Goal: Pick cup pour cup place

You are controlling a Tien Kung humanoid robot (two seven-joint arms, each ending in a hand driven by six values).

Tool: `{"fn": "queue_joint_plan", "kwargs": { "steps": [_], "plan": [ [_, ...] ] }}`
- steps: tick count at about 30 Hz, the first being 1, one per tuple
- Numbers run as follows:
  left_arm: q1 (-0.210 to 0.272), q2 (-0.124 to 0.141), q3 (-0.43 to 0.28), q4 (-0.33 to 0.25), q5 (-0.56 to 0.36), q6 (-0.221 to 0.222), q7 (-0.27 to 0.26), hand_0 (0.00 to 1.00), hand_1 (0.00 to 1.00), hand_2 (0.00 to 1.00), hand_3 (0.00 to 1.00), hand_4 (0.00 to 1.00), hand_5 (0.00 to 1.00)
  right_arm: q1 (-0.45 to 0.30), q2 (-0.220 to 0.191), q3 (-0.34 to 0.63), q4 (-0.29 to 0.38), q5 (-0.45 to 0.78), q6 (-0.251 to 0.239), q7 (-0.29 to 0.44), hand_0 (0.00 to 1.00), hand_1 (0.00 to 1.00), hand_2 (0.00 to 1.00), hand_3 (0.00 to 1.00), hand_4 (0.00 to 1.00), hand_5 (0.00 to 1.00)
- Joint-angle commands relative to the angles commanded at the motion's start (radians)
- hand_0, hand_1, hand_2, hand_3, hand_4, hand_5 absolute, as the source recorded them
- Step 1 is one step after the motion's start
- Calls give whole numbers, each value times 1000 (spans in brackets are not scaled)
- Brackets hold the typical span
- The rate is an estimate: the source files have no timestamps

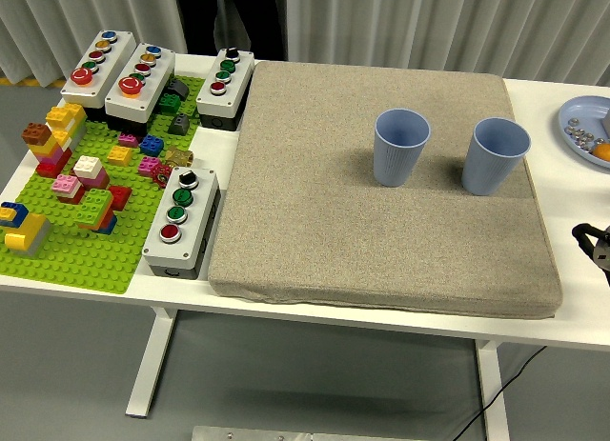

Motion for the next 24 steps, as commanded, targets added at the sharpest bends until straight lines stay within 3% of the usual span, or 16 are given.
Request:
{"fn": "queue_joint_plan", "kwargs": {
  "steps": [24],
  "plan": [
    [1,0,-9,0,8,1,1,758,816,847,763,513,955,-1,-1,3,3,1,1,1,868,835,879,861,643,901]
  ]
}}
